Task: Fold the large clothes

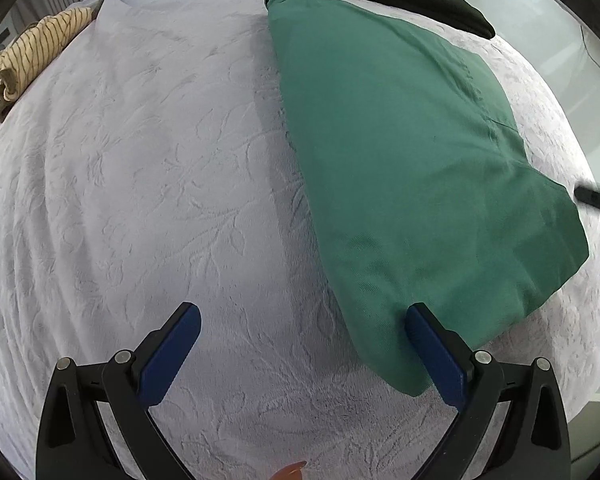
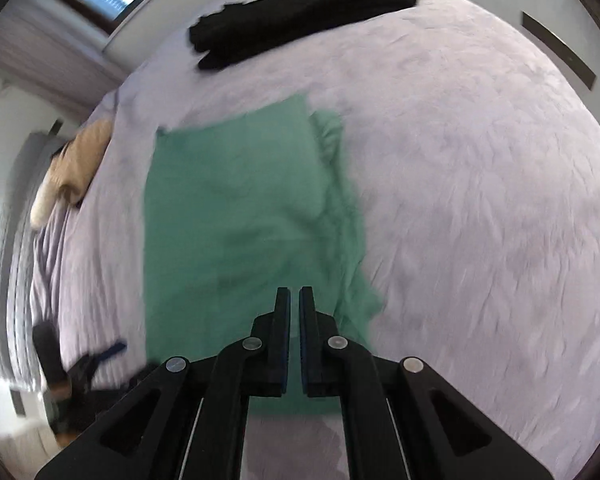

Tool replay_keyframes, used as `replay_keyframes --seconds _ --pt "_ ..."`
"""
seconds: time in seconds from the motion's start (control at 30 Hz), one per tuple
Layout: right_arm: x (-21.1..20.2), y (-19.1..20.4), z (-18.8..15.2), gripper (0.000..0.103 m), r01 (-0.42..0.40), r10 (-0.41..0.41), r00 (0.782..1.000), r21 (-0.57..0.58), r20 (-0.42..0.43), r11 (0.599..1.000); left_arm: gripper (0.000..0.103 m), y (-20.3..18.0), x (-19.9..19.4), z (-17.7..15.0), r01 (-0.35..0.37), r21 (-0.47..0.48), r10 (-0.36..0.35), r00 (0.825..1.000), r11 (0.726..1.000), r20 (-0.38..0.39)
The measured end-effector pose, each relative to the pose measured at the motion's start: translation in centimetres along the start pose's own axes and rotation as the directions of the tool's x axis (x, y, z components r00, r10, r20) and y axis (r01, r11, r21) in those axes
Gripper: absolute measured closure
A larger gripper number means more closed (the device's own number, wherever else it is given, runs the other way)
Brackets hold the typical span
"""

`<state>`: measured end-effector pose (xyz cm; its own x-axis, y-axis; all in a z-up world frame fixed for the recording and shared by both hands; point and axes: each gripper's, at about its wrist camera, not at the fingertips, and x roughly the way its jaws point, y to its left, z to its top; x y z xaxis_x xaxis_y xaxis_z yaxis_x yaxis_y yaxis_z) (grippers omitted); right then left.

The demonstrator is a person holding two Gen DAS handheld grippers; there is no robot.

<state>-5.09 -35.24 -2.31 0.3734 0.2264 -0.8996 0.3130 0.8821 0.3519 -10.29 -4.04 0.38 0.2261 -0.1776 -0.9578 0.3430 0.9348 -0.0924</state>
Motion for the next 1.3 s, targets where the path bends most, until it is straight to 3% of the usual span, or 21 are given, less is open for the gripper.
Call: replay_keyframes --seconds 0.07,0.13,0.23,0.37,0.63,1.0,1.07,1.1,1.13,1.17,1.3 --pt "2.7 -0.7 -1.2 0.100 0.087 -0.086 0.994 0.004 -0.063 0.996 0.000 -0.1 0.1 0.2 -0.001 0.002 0.001 1.000 1.000 -0.005" --pt "5.0 -2.9 -2.6 0.103 0.112 -0.104 0.988 0.061 -0.116 0.992 0.000 -0.6 0.4 0.7 0.005 -0.002 -0.005 1.000 1.000 -0.019" --pt "4.5 -4.1 -3.3 0.103 0.058 -0.046 0.995 0.132 -0.091 0.990 0.000 -0.8 0.3 0.7 -0.012 0.000 0.012 1.000 1.000 -0.026" --pt "3.1 -4.2 -4.0 0.099 0.139 -0.126 0.983 0.088 -0.136 0.986 0.000 -0.7 0.0 0.7 -0.032 -0.014 0.031 0.998 0.999 -0.047" --pt "-0.6 -4.9 -4.8 0.098 0.089 -0.067 0.990 0.181 -0.124 0.979 0.000 -1.6 -1.3 0.5 -0.073 -0.019 0.072 0.994 0.997 -0.077" --pt "0.2 -2.0 -3.1 0.097 0.043 -0.018 0.989 0.174 -0.147 0.984 0.000 -2.2 -2.9 0.2 -0.110 -0.020 0.107 0.989 0.994 -0.106" --pt "0.3 -2.0 -3.2 0.090 0.047 -0.022 0.989 0.166 -0.149 0.985 0.000 -2.1 -2.8 0.1 -0.120 -0.016 0.118 0.987 0.993 -0.107" --pt "0.3 -2.0 -3.1 0.068 0.050 -0.026 0.989 0.165 -0.146 0.985 0.000 -2.1 -2.9 0.1 -0.126 -0.011 0.124 0.987 0.992 -0.104" --pt "0.3 -2.0 -3.0 0.037 0.052 -0.029 0.990 0.167 -0.138 0.985 0.000 -2.2 -2.9 0.1 -0.132 -0.007 0.130 0.987 0.991 -0.099" --pt "0.2 -2.0 -3.0 0.028 0.047 -0.026 0.992 0.168 -0.125 0.985 0.000 -2.3 -2.8 0.1 -0.134 -0.005 0.133 0.986 0.991 -0.097" --pt "-0.1 -2.3 -2.8 0.026 0.025 -0.006 0.993 0.167 -0.117 0.986 0.000 -2.2 -2.6 0.2 -0.121 -0.002 0.120 0.987 0.993 -0.110"
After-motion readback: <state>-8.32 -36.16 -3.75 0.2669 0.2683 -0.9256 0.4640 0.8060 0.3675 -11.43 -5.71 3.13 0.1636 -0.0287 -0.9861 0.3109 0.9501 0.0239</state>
